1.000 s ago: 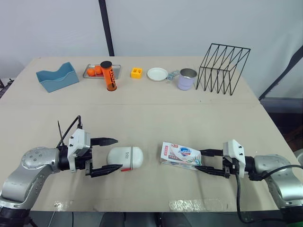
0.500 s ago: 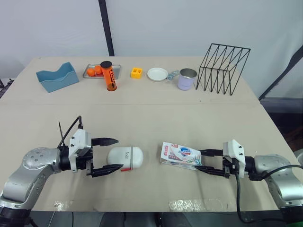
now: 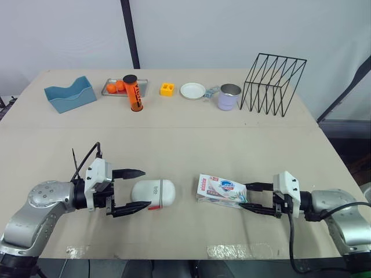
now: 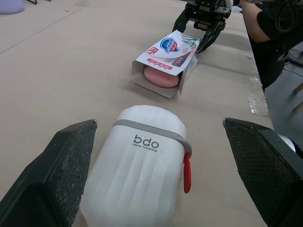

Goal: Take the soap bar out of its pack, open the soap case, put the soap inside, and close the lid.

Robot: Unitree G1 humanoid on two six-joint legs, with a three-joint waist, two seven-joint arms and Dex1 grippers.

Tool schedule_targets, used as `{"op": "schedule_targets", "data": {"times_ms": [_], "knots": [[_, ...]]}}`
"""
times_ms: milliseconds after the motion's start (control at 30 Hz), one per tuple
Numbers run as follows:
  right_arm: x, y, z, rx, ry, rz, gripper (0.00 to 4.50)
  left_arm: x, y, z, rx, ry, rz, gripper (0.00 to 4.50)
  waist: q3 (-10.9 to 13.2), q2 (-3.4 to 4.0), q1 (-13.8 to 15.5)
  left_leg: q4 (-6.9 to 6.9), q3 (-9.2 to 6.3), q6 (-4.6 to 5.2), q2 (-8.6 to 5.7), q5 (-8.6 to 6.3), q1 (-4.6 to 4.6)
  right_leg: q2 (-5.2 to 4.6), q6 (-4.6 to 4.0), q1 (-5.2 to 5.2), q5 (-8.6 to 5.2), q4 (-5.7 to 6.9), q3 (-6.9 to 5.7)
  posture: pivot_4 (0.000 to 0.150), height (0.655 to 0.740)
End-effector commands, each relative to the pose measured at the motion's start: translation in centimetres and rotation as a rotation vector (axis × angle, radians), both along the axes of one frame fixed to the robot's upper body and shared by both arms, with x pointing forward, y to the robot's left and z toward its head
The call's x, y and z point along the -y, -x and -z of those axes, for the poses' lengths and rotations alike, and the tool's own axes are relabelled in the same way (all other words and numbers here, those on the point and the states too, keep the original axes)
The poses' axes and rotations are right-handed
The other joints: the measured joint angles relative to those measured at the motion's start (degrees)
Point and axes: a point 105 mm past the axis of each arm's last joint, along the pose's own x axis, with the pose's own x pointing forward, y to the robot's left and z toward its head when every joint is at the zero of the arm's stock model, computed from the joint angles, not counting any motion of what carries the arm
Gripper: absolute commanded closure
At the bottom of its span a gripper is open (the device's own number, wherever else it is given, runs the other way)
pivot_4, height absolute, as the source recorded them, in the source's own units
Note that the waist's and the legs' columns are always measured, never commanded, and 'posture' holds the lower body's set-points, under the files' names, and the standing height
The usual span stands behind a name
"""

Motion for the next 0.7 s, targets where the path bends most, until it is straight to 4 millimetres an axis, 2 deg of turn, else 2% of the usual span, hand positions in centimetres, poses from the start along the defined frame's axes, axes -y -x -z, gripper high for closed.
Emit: {"op": "schedule_targets", "data": {"times_ms": [33,433,567,700], "knots": [[-0.1,-0.1,-0.3,0.028,-0.006,-0.006,2.4,0.4,0.3,-0.6,0.034,0.009,0.02,0.0,0.0,0.0,0.0,0.0,0.0,0.0,0.0,0.0,0.0,0.0,0.0,0.0,0.0,0.0,0.0,0.15,0.74],[0.1,-0.2,-0.4,0.04,-0.001,-0.004,2.4,0.3,0.4,-0.5,0.029,0.005,0.02,0.0,0.0,0.0,0.0,0.0,0.0,0.0,0.0,0.0,0.0,0.0,0.0,0.0,0.0,0.0,0.0,0.15,0.74],[0.2,-0.6,-1.4,0.066,0.022,-0.029,2.4,0.3,0.4,-0.4,0.027,0.002,0.021,0.0,0.0,0.0,0.0,0.0,0.0,0.0,0.0,0.0,0.0,0.0,0.0,0.0,0.0,0.0,0.0,0.15,0.74],[0.0,-1.5,-3.7,0.109,0.045,-0.062,2.4,0.2,0.4,-0.3,0.026,-0.001,0.022,0.0,0.01,0.02,-0.04,0.01,0.01,0.0,0.0,0.0,0.02,0.0,0.0,0.0,0.0,0.02,0.01,0.15,0.74]]}}
